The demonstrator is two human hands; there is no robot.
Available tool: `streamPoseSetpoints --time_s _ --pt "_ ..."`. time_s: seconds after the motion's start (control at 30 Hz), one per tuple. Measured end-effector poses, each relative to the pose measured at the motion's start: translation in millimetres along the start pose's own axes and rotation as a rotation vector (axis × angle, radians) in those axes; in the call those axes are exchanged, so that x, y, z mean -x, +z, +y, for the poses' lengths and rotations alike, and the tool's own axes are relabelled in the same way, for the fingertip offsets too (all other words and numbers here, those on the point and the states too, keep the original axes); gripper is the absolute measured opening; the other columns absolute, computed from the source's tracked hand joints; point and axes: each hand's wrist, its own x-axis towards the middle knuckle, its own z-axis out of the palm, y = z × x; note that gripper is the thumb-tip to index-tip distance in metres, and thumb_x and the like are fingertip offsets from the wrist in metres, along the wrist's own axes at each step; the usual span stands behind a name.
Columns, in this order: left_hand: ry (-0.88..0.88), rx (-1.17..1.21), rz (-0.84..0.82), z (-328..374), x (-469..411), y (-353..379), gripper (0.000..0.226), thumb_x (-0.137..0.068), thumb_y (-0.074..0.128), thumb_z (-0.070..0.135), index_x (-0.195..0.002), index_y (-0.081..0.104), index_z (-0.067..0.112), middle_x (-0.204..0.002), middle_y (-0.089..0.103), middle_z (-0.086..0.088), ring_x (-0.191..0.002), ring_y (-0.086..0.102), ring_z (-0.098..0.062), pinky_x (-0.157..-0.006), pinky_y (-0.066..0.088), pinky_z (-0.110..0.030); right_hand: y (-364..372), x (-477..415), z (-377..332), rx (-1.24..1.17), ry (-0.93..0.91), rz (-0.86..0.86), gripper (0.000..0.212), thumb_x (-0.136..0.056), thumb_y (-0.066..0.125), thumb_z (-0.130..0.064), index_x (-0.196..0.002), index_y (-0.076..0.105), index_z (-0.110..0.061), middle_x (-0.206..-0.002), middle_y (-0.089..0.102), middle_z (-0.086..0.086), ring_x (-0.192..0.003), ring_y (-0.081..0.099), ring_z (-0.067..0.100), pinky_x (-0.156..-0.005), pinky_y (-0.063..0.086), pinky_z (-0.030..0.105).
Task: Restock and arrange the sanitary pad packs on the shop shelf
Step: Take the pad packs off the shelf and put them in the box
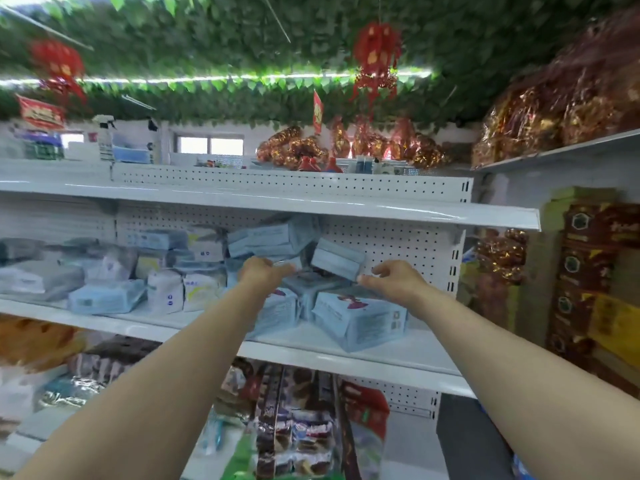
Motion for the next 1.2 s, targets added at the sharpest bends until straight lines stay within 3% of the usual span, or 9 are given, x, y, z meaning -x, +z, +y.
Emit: streamPoseSetpoints --time_s 0.17,0.3,0.4,0.53,0.67,0.83,0.93,1.07,1.2 --pt "-0.086 0.072 0.033 -19 -62 -10 0.049 -0.086 0.073 0.050 -0.082 0.054 0.005 -0.079 0.056 -0.009 -0.073 0.055 -0.027 -0.075 0.050 -0.044 31 -27 2 -0.101 0.150 0.084 0.069 -0.082 0.077 -0.054 -0.130 0.061 -0.008 -0.123 0.063 0.007 -0.111 0.060 0.027 -0.089 0.051 0.039" --pt "-0.133 0.222 -0.062 -20 -86 -9 0.065 -0.080 0.074 0.059 -0.108 0.057 0.003 -0.099 0.065 -0.011 -0.085 0.063 -0.029 -0.072 0.054 -0.038 49 -36 8 -0.072 0.269 0.159 0.076 -0.081 0.079 -0.052 -0.136 0.055 -0.006 -0.135 0.058 0.011 -0.124 0.055 0.031 -0.090 0.046 0.034" --pt "-0.211 0.294 -0.113 -21 -106 -3 0.120 -0.050 0.076 0.083 -0.136 0.047 0.004 -0.110 0.065 -0.012 -0.106 0.065 -0.033 -0.094 0.054 -0.049 62 -42 13 0.025 0.310 0.152 0.072 -0.069 0.076 -0.070 -0.114 0.069 -0.015 -0.117 0.070 0.005 -0.115 0.062 0.027 -0.095 0.051 0.035" --pt "-0.265 0.428 -0.100 -18 -124 2 0.103 -0.069 0.073 0.069 -0.142 0.040 0.004 -0.087 0.058 -0.005 -0.099 0.067 -0.026 -0.100 0.049 -0.044 74 -44 15 0.173 0.326 0.157 0.058 -0.077 0.073 -0.067 -0.115 0.072 -0.023 -0.118 0.072 0.001 -0.115 0.062 0.021 -0.097 0.049 0.032" --pt "-0.332 0.581 -0.094 -3 -138 5 0.097 -0.070 0.072 0.070 -0.139 0.045 0.007 -0.122 0.059 -0.009 -0.099 0.067 -0.025 -0.064 0.056 -0.030 86 -44 25 0.206 0.263 0.230 0.066 -0.077 0.073 -0.065 -0.125 0.068 -0.019 -0.128 0.068 0.001 -0.123 0.057 0.024 -0.104 0.045 0.037" --pt "-0.355 0.576 -0.078 4 -160 11 0.099 -0.066 0.067 0.082 -0.133 0.050 0.011 -0.122 0.054 -0.010 -0.096 0.062 -0.025 -0.073 0.063 -0.037 96 -46 36 0.159 0.255 0.339 0.066 -0.072 0.078 -0.064 -0.117 0.071 -0.017 -0.123 0.067 0.006 -0.119 0.056 0.028 -0.099 0.047 0.038" --pt "-0.337 0.573 -0.119 12 -162 13 0.078 -0.072 0.064 0.080 -0.113 0.057 0.014 -0.101 0.055 -0.009 -0.096 0.061 -0.027 -0.079 0.062 -0.042 99 -47 39 0.094 0.339 0.431 0.088 -0.062 0.086 -0.063 -0.128 0.060 -0.011 -0.132 0.058 0.011 -0.127 0.050 0.033 -0.106 0.045 0.043" --pt "-0.343 0.665 -0.168 10 -175 19 0.080 -0.066 0.071 0.079 -0.116 0.054 0.018 -0.113 0.053 -0.008 -0.097 0.057 -0.031 -0.075 0.062 -0.046 99 -43 35 -0.113 0.585 0.435 0.128 -0.055 0.092 -0.059 -0.153 0.027 -0.008 -0.151 0.036 0.017 -0.141 0.036 0.036 -0.114 0.037 0.046" --pt "-0.350 0.709 -0.202 3 -178 24 0.078 -0.064 0.081 0.068 -0.119 0.055 0.020 -0.132 0.048 -0.009 -0.109 0.056 -0.034 -0.062 0.062 -0.041 105 -48 44 -0.326 0.706 0.349 0.143 -0.017 0.085 -0.075 -0.136 0.045 -0.006 -0.132 0.055 0.016 -0.114 0.058 0.033 -0.094 0.055 0.045"
